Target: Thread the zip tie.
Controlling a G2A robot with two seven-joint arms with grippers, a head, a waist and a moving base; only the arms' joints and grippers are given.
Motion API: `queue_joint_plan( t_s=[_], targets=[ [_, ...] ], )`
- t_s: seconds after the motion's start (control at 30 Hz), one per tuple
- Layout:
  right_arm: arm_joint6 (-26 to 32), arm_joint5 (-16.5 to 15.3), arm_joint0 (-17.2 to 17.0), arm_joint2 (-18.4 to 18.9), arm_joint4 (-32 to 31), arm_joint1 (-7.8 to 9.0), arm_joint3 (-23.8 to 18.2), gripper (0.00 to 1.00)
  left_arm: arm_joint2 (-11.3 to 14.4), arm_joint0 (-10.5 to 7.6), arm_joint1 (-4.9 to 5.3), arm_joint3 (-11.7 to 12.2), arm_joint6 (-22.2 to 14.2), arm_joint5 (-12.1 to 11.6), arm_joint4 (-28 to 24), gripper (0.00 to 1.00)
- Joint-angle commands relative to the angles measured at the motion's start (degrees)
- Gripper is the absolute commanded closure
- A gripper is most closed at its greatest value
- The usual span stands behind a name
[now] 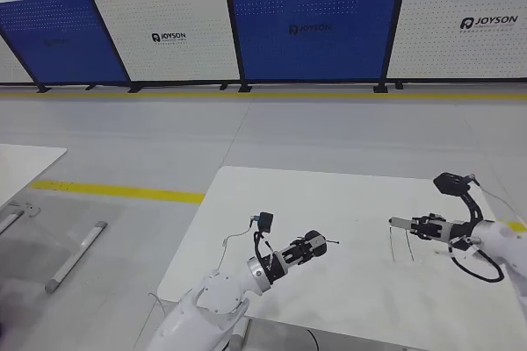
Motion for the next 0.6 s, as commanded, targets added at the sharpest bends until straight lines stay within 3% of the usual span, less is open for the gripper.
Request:
queue_joint_plan(
  t_s=[0.0,0.03,0.1,0.43,0.57],
  targets=[
    [-0.18,1.20,2.16,-2.97,-5.59,-0.25,1.28,0.00,0.00,0.00,0.00,0.00,0.00,0.00,0.00,1.00],
    [-1.24,2.27,2.86,-4.16,-5.31,-0.59,1.75,0.00,0.00,0.00,0.00,0.00,0.00,0.00,0.00,1.00],
    [-1.92,0.57,2.89,-4.70,-2.14,-0.89,0.93,0.00,0.00,0.00,0.00,0.00,0.00,0.00,0.00,1.00],
    [-2.23,0.24,2.46,-5.06,-2.39,-0.91,1.09,0.00,0.00,0.00,0.00,0.00,0.00,0.00,0.00,1.00],
    [4.02,2.91,6.68,-9.63,-8.46,-1.34,4.61,0.00,0.00,0.00,0.00,0.00,0.00,0.00,0.00,1.00]
  ],
)
